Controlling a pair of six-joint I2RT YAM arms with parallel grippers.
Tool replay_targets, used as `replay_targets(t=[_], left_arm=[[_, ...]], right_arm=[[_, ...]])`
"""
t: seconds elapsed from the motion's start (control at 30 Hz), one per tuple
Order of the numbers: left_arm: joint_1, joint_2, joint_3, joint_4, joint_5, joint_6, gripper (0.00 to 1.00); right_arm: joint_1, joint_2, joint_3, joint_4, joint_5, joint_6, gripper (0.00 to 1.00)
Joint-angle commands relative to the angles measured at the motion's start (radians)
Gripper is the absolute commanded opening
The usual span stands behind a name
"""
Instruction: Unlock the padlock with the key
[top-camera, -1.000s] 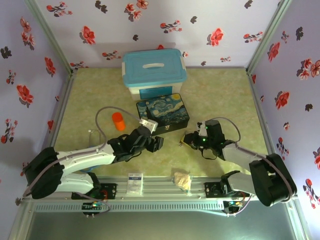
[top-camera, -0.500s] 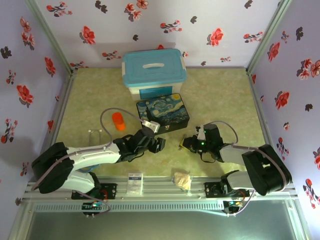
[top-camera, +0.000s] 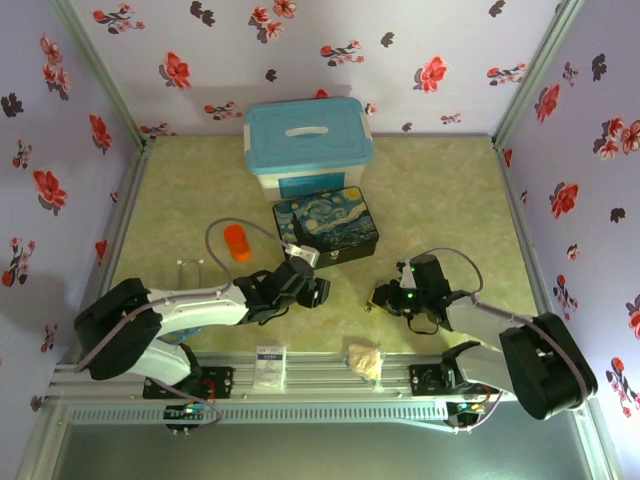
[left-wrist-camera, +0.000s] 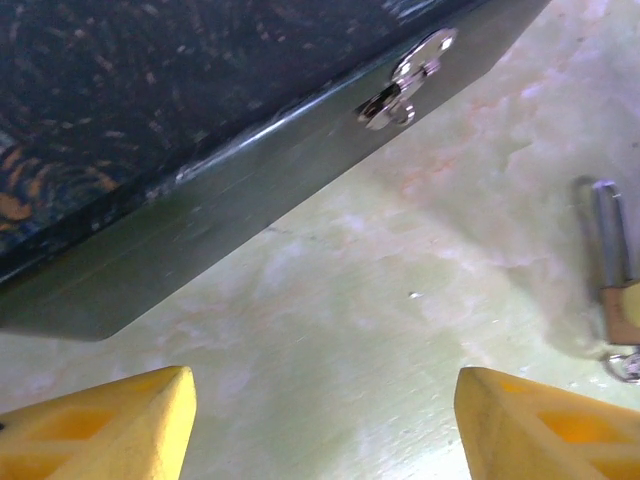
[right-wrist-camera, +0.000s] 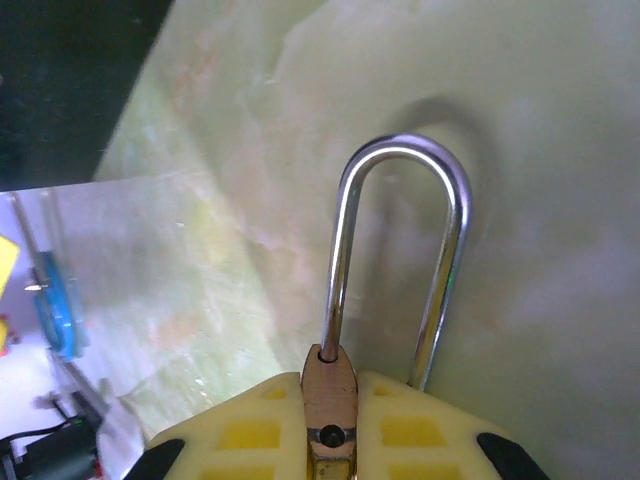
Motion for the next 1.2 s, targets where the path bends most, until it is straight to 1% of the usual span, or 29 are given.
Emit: replay_targets(t=[0.0, 0.03, 0.13, 0.27, 0.4, 0.63, 0.73, 0.93, 1.07, 1.17], left_arm=[[0.009, 0.010, 0.011, -0.039, -0.056, -0.024, 0.71], [0.014, 0.015, 0.011, -0.036, -0.057, -0.025, 0.72], [0.032, 0.033, 0.016, -0.031, -0.057, -0.021, 0.74], [0.058, 0.051, 0.012, -0.013, -0.050, -0.018, 0.75], [0.096, 0.058, 0.008, -0.012, -0.049, -0.022, 0.75], [0.176, 0.077, 0.004, 0.000, -0.022, -0.025, 0.75], [0.190, 0.083, 0.013, -0.009, -0.022, -0.031, 0.75], [0.235, 0.071, 0.006, 0.003, -0.016, -0.061, 0.75], [0.271, 0.044, 0.016, -0.021, -0.017, -0.051, 0.75], [0.280, 0.007, 0.025, -0.060, -0.025, -0.031, 0.74]], right_arm=[[-0.004, -0.016, 0.092, -0.340, 0.099, -0.100, 0.17], [-0.005, -0.010, 0.105, -0.367, 0.108, -0.105, 0.21], [-0.005, 0.024, 0.152, -0.454, 0.173, -0.128, 0.24], [-0.004, 0.032, 0.160, -0.444, 0.181, -0.133, 0.34], [-0.005, 0.018, 0.183, -0.475, 0.220, -0.145, 0.34], [0.003, -0.019, 0.250, -0.571, 0.418, -0.172, 0.34], [0.008, -0.036, 0.265, -0.562, 0.445, -0.168, 0.35], [0.011, -0.080, 0.287, -0.521, 0.470, -0.166, 0.46], [0.009, -0.118, 0.315, -0.507, 0.530, -0.186, 0.57], [-0.006, -0.126, 0.347, -0.502, 0.576, -0.215, 0.63]])
